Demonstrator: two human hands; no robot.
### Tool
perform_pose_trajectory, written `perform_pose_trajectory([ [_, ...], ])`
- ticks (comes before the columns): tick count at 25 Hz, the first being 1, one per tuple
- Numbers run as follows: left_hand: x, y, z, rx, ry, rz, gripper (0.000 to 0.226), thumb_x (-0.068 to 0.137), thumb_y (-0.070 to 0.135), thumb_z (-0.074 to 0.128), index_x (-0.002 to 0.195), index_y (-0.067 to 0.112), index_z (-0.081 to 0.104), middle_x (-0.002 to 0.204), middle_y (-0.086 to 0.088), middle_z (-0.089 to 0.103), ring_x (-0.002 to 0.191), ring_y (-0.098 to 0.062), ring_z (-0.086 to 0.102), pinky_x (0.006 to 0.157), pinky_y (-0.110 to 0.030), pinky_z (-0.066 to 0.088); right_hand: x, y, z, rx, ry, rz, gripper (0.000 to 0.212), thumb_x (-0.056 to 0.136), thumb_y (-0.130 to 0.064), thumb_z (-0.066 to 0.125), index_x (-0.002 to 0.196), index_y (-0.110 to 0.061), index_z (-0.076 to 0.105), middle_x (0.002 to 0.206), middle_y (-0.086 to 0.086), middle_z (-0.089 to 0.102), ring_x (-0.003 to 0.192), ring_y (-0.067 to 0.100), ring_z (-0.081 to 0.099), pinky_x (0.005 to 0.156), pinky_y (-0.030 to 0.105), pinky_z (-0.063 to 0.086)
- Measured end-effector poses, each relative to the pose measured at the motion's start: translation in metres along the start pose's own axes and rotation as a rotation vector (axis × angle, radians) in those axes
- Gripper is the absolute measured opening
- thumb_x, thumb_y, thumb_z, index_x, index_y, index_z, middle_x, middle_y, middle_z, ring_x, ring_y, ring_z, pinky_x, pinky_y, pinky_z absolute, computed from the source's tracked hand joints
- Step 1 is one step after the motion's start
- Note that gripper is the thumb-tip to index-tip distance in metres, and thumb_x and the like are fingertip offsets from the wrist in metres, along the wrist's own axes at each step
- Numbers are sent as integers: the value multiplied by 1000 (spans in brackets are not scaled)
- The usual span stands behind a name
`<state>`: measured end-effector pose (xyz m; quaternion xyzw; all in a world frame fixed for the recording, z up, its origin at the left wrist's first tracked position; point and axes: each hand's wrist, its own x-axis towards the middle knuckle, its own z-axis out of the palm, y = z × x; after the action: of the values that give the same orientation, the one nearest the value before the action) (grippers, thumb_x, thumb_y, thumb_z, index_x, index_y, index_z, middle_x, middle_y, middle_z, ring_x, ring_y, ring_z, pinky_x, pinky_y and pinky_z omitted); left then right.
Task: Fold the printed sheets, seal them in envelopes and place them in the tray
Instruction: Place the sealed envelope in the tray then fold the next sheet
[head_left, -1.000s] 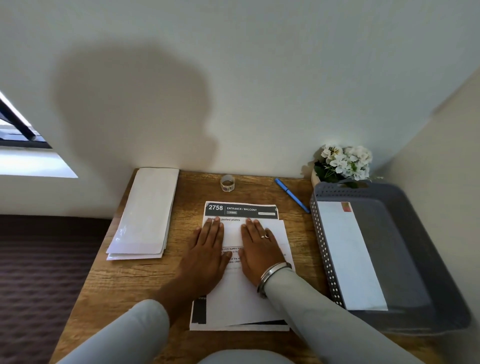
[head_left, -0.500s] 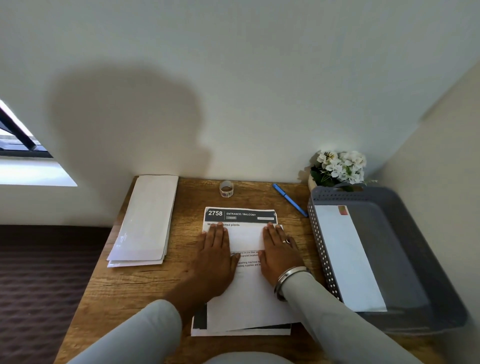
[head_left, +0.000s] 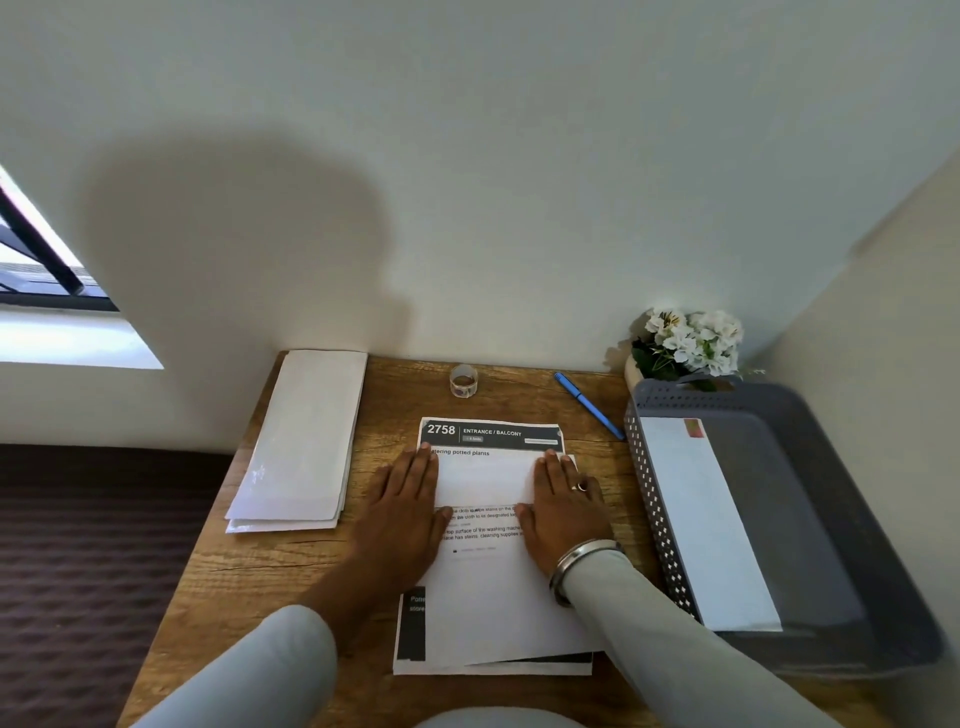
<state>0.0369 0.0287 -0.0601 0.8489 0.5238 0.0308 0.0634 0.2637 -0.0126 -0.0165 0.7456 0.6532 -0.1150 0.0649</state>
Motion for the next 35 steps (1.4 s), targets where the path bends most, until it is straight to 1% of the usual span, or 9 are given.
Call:
perform_pose_trajectory([
  [6,-2,-2,1,14,-9,7,77,98,58,14,159,10,15,166,-11,16,154,-26,9,124,-47,12,-4,-60,8,34,5,-262,66,101,-36,37,157,-15,8,166,6,1,152,26,1,122,45,5],
  [15,5,2,-9,-31,25,-25,74,99,57,13,155,12,32,161,-8,33,150,-27,24,121,-46,21,-1,20,-5,50,-42,-2,66,102,-40,29,157,-16,4,166,1,-1,152,22,1,122,43,12],
  [17,14,1,-19,-61,41,-50,69,99,59,24,149,16,44,155,-4,42,144,-26,35,117,-47,29,1,18,-10,55,-48,-10,65,101,-38,32,157,-15,8,166,2,3,152,22,4,122,42,13],
  [20,32,-8,-38,-103,-54,-40,68,89,64,53,146,27,45,152,3,43,138,-22,38,112,-47,34,8,20,-20,60,-62,-13,65,98,-39,43,154,-17,20,164,2,14,149,25,18,120,43,23],
  [23,43,-15,-48,-101,-136,31,83,79,68,65,148,33,37,154,4,38,140,-23,33,113,-50,33,18,21,-38,39,-121,-14,67,91,-43,56,149,-22,30,159,2,24,138,30,37,111,44,38],
  [26,50,-17,-50,-119,-205,38,86,73,69,71,145,35,39,151,5,40,139,-20,33,112,-49,33,26,18,-52,29,-179,-26,73,86,-43,65,149,-27,31,160,3,20,136,34,39,109,44,41],
  [30,54,-13,-55,-225,-248,32,68,73,56,79,131,33,52,142,6,49,130,-16,41,107,-40,39,34,16,-62,-31,-231,-50,78,83,-42,71,149,-31,30,159,5,22,139,32,37,110,45,40],
  [32,51,-10,-55,-339,-200,13,49,78,46,80,122,31,61,136,8,57,116,-13,53,93,-29,49,36,16,-64,-13,-215,-86,76,81,-38,72,147,-30,34,155,5,30,138,32,37,112,44,36],
  [35,47,-9,-60,-592,-102,-56,14,87,34,74,96,33,64,117,13,66,99,-11,64,74,-20,55,37,20,-66,65,-99,-115,52,83,-31,68,132,-29,51,140,1,49,129,29,46,111,42,36],
])
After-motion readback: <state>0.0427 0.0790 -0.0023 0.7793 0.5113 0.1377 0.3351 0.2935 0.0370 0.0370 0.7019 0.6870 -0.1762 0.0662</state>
